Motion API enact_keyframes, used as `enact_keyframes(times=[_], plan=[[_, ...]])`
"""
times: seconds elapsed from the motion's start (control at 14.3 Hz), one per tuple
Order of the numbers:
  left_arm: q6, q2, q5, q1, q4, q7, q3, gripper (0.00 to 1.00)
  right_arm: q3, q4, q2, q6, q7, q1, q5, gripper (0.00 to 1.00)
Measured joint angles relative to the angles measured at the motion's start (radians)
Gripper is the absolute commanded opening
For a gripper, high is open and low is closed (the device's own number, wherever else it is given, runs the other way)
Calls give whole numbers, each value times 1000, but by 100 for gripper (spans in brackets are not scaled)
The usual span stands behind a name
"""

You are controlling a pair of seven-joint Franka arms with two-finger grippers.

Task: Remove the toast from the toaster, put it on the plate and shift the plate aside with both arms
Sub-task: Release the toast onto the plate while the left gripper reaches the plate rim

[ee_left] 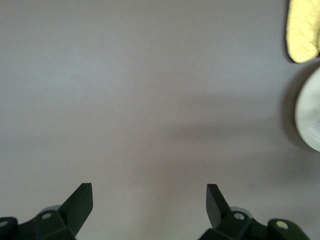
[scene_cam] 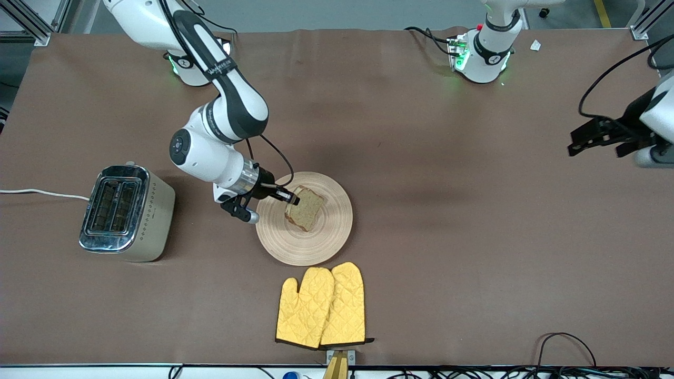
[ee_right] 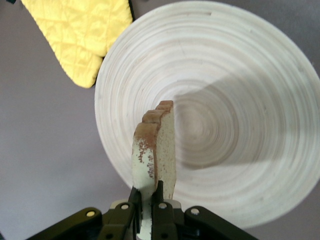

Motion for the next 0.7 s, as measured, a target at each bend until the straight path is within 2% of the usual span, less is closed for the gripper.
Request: enact_keyframes(times=[0.35, 0.7], plan=[[1, 109, -136, -31, -2, 6, -17, 100, -7, 0, 43, 26, -109, -2, 0, 0], [53, 231, -388, -60, -4, -26, -28, 100, -20, -39, 68, 20, -224, -50, 0, 0]])
